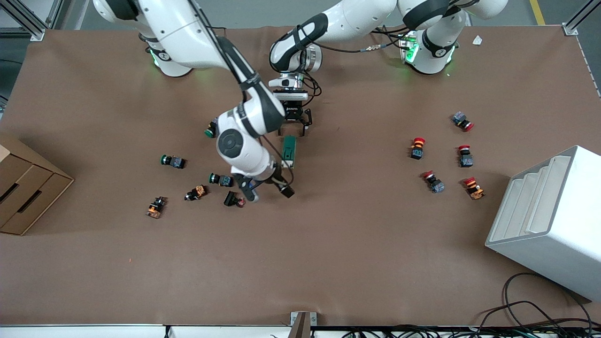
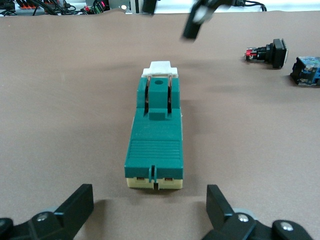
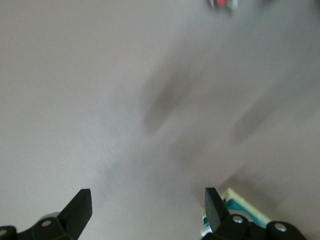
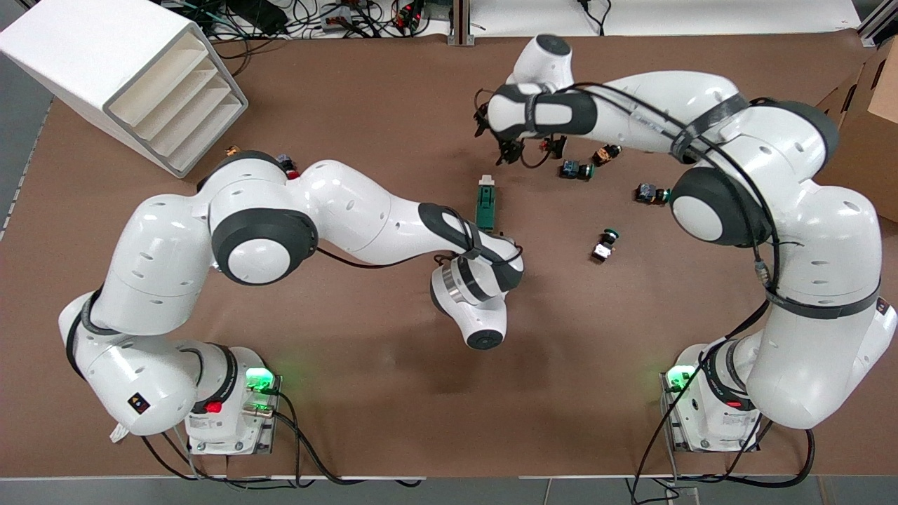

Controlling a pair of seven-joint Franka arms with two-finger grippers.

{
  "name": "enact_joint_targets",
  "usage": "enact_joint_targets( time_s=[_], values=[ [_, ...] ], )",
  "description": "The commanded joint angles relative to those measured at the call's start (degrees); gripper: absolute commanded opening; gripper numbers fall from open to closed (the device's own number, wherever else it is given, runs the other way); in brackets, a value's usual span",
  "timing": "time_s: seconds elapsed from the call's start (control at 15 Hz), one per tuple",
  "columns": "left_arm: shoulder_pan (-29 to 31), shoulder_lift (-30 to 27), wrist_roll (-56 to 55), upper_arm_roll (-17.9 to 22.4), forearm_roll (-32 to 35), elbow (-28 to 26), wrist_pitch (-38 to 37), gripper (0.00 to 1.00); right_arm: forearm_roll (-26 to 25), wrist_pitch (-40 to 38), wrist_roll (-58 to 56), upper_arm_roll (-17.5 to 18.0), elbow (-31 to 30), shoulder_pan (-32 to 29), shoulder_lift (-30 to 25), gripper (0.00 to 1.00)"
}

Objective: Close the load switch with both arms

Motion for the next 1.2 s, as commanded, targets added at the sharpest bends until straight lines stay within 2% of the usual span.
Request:
enact_joint_targets(
  time_s=[0.0, 0.2, 0.33, 0.47, 0.67, 0.87, 1.13],
  values=[
    [0.6, 1.5, 1.1, 0.6, -0.1, 1.3, -0.1, 0.99, -2.8, -11.2, -9.5, 0.9, -1.0, -7.5, -7.2, 1.00],
    [0.7, -0.5, 6.4, 0.3, -4.8, 2.8, -0.1, 0.99, -3.7, -23.0, -25.6, 0.5, -1.0, -15.8, -12.2, 1.00],
    [0.7, -1.9, 11.3, -0.3, -10.0, 4.9, -0.1, 0.99, -8.6, -30.2, -34.9, 0.1, 1.1, -20.8, -14.2, 1.00],
    [0.8, -4.2, 15.3, -1.2, -15.2, 6.5, -0.1, 0.99, -15.9, -38.9, -42.9, 0.1, 6.2, -24.6, -14.6, 1.00],
    [0.9, -7.7, 19.8, -1.2, -21.9, 9.2, 0.0, 0.99, -20.7, -49.6, -53.0, 0.1, 14.1, -29.6, -14.6, 1.00],
    [3.8, -12.2, 30.3, -1.3, -31.8, 13.2, 0.2, 0.99, -24.3, -55.5, -61.3, 0.1, 19.5, -33.8, -14.6, 1.00],
    [11.2, -18.2, 48.4, -1.2, -47.0, 19.9, 0.4, 0.99, -25.1, -58.5, -65.8, -0.1, 22.0, -38.5, -14.7, 1.00]
  ],
)
